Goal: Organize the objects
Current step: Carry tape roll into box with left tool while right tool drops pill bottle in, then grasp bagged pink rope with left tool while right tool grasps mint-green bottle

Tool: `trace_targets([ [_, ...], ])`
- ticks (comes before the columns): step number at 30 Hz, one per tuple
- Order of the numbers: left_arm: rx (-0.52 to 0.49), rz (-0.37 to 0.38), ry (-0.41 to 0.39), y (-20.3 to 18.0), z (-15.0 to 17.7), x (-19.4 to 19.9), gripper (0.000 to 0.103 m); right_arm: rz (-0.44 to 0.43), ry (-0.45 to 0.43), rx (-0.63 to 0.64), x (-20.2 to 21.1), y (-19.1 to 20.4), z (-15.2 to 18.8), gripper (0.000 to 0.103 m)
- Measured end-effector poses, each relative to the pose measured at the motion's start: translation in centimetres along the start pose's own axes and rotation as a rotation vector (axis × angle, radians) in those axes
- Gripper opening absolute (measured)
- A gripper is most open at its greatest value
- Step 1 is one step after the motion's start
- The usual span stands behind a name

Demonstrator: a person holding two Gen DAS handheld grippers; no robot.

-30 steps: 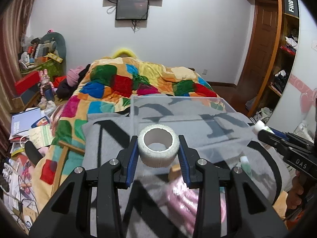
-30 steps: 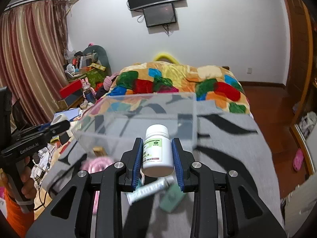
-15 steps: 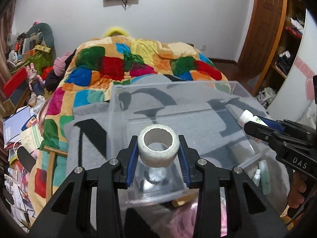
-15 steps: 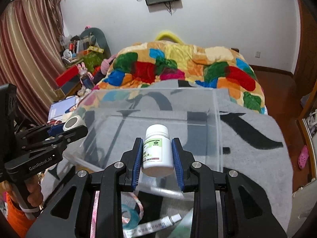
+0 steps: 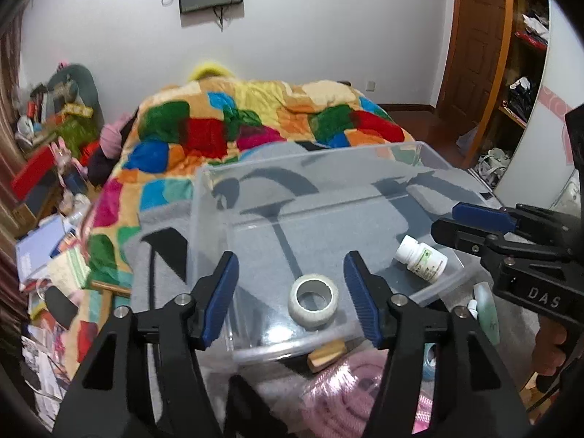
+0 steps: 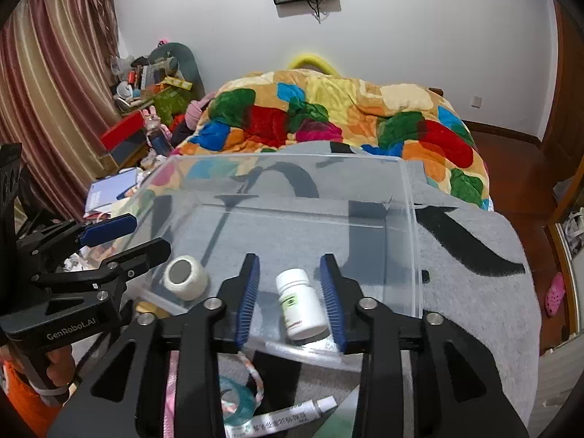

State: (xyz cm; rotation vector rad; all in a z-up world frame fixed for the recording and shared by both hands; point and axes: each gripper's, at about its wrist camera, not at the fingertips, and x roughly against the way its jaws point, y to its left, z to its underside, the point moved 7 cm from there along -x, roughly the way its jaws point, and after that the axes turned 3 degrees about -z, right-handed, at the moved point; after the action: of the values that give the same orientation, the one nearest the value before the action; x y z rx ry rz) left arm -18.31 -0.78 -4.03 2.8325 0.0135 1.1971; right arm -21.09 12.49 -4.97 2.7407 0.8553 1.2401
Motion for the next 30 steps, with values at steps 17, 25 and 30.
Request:
trace_targets([
  [17, 0.001, 0.041, -0.006, -2.5, 5.5, 4.2, 0.098, 0.079, -0.105, 0.036, 7.9, -1.0, 4.1, 0.061],
  [25, 0.017, 0.045, 0.039, -3.5, 9.4, 2.3, 0.098, 0.104, -0.007, -0.002, 5.7, -2.9, 8.7, 0.063],
  [30, 0.021, 0.034, 0.04, -1.2, 10.6, 3.4, 0.098, 0.114, 0.036, -0.05, 4.2, -4.4, 10.2, 0.063],
])
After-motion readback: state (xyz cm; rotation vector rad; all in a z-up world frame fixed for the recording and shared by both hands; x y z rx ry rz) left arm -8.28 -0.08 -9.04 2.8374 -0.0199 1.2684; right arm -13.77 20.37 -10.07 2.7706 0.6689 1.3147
